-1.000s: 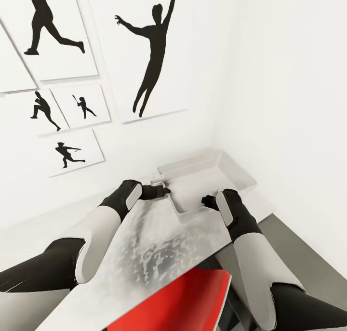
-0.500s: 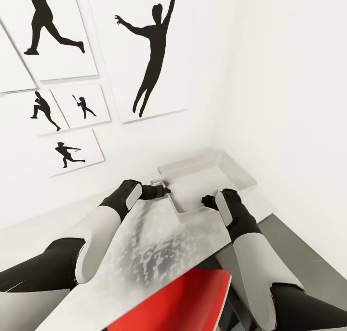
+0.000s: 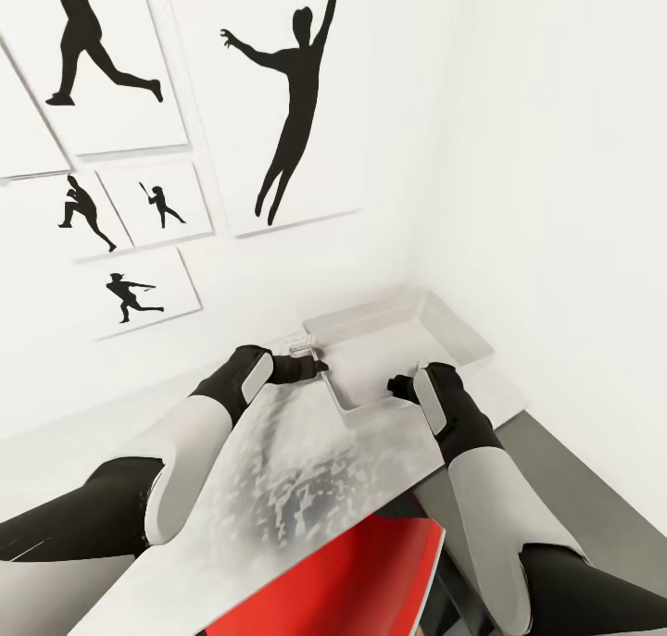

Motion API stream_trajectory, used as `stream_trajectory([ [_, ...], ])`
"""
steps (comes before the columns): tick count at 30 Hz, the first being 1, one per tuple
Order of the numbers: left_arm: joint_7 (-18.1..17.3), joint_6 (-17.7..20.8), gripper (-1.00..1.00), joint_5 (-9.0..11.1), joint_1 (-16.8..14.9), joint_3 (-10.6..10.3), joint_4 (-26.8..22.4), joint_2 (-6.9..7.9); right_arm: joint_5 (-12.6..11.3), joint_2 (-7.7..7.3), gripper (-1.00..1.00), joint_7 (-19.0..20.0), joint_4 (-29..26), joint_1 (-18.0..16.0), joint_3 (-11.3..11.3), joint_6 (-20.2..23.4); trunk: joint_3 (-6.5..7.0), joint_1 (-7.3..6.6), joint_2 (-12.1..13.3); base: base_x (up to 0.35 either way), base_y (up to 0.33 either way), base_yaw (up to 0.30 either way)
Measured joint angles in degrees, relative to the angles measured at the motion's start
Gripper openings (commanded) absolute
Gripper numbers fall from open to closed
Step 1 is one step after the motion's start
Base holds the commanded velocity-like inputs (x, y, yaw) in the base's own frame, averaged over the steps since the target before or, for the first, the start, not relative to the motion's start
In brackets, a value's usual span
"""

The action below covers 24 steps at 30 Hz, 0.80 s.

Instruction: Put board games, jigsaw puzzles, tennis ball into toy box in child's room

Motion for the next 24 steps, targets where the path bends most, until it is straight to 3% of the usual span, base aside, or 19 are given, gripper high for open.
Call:
stream_trajectory([
  [11, -0.40, -0.12, -1.00, -0.06, 0.00, 0.01, -0.06, 0.00, 0.02, 0.00, -1.00, -0.01, 0.00, 0.00, 0.02, 0.01, 0.00, 0.00, 0.00, 0.000, 0.000, 0.000],
  [17, -6.37, -0.23, -1.00, -0.50, 0.00, -0.11, -0.25, 0.00, 0.05, 0.00, -1.00, 0.01, -0.04, 0.00, 0.05, 0.08, 0.00, 0.00, 0.01, 0.000, 0.000, 0.000],
  [24, -6.45, -0.15, -1.00, -0.18, 0.01, -0.05, -0.26, 0.00, 0.04, 0.00, -1.00, 0.00, -0.05, 0.00, 0.03, 0.08, 0.00, 0.00, 0.01, 0.000, 0.000, 0.000],
])
